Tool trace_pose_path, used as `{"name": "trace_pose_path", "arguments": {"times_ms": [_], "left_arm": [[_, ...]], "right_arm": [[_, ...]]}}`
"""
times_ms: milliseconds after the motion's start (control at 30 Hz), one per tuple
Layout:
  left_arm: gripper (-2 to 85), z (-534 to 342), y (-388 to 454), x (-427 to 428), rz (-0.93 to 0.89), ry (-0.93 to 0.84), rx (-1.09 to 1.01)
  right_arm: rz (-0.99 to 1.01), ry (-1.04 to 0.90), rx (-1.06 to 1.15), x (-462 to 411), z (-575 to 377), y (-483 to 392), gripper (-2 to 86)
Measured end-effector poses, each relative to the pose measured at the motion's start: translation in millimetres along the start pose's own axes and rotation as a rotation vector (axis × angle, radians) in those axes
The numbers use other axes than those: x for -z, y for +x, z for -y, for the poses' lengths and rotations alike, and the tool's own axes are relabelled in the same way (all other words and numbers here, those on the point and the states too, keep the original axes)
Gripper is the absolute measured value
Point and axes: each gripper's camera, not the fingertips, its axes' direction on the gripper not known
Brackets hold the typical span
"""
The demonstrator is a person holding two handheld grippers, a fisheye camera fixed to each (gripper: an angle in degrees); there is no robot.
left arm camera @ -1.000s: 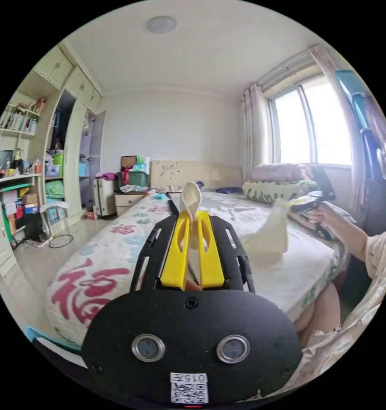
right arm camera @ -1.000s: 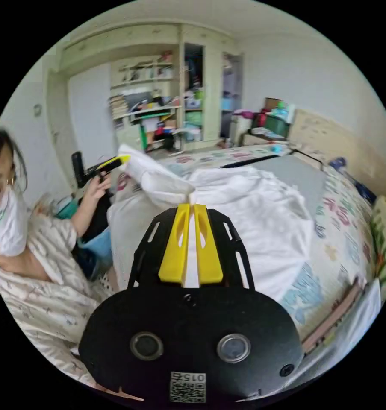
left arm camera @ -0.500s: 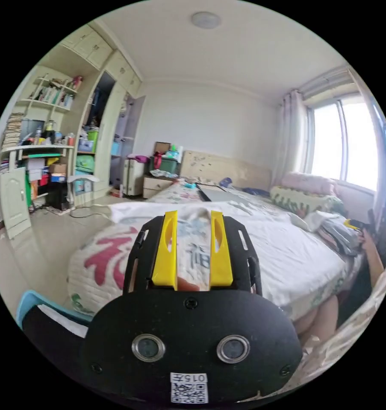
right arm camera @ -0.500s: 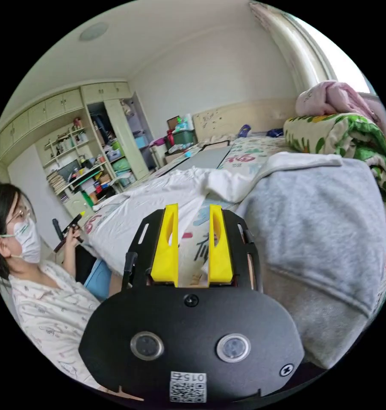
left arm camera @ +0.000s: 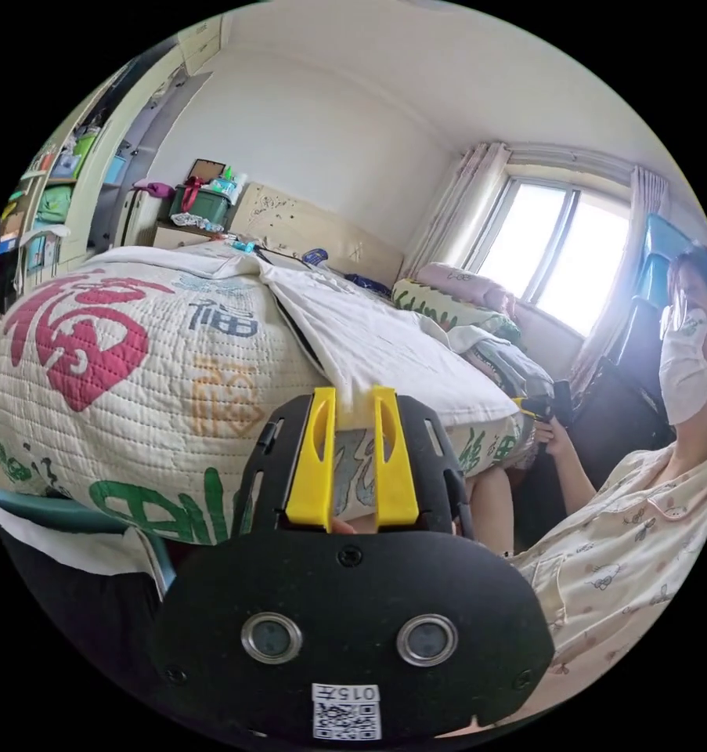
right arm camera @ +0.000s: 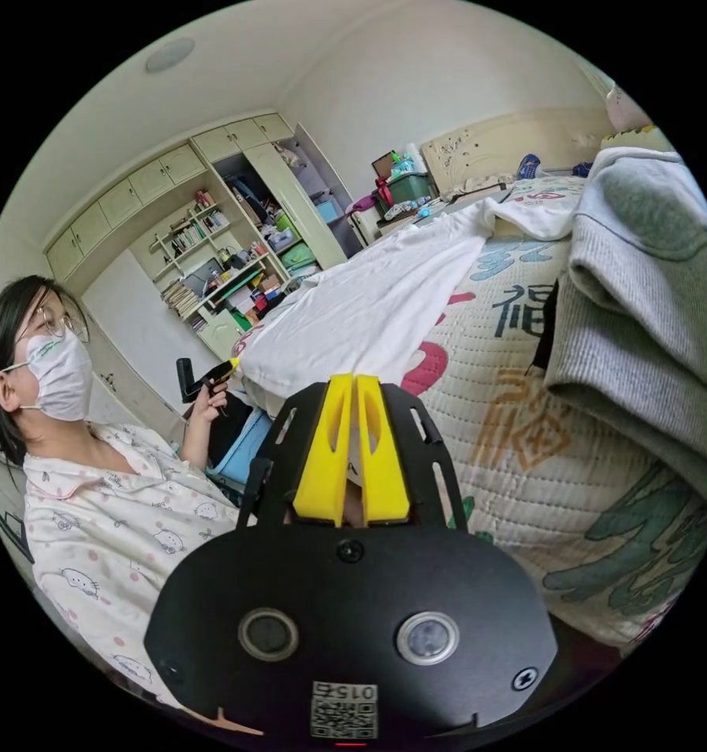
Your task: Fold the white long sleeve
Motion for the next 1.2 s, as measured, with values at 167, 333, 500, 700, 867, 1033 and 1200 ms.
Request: {"name": "trace_pose_path", "arguments": {"times_ms": [167, 333, 500, 700, 867, 1033, 1200], "left_arm": [[1.8, -10, 13, 24, 0.059, 0.056, -0.029], [1.0, -17, 22, 9, 0.093, 0.024, -0.056], [1.0, -15, 35, -11, 0.153, -0.027, -0.129], [1.1, 24, 57, 8, 0.208, 0.019, -0.239], [1.1, 127, 98, 0, 0.355, 0.109, -0.420], [0.7, 271, 103, -113, 0.261, 0.055, -0.486], [0.1, 426, 61, -299, 0.194, -0.111, -0.351]], "right_arm": [[-0.004, 0.026, 0.032, 7, -35, -40, -0.3], [-0.149, 0.005, 0.045, -20, -65, -75, -0.5], [-0.226, -0.046, 0.095, -51, -75, -105, -0.6], [-0.384, 0.026, 0.172, -44, -80, -140, -0.9], [-0.531, 0.124, 0.330, -63, -27, -195, -0.6], [-0.653, 0.158, 0.455, -170, 83, -219, -0.9], [-0.499, 0.012, 0.361, -312, 242, -171, -1.0]]}}
